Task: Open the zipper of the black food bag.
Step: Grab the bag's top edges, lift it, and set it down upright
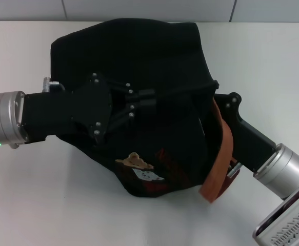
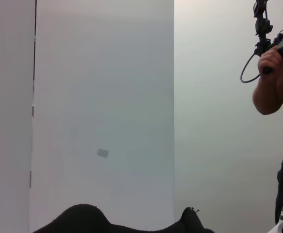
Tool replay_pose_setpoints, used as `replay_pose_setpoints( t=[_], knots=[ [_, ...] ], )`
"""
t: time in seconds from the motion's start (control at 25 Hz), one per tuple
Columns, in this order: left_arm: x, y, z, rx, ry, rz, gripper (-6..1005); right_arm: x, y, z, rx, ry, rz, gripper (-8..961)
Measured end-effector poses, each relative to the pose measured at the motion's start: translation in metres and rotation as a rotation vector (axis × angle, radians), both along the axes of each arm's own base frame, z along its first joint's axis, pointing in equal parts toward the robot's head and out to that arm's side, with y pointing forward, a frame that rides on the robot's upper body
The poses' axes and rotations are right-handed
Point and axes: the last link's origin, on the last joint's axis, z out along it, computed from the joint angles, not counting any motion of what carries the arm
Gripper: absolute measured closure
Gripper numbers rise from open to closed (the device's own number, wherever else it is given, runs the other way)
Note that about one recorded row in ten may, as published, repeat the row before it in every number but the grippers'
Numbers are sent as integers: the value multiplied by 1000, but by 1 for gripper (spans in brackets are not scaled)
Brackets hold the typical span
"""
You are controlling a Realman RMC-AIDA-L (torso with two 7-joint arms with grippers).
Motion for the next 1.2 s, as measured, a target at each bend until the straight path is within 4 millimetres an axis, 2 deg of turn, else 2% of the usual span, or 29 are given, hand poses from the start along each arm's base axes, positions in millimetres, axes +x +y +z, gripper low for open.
replay_pose_setpoints(
  t=[0.32,1.2],
  knots=[
    [-7,-4,7,42,-30,23,910,12,-2,4,15,-17,-35,953],
    [-43,-20,35,209,-98,150,911,52,4,15,56,-85,-218,947]
  ],
)
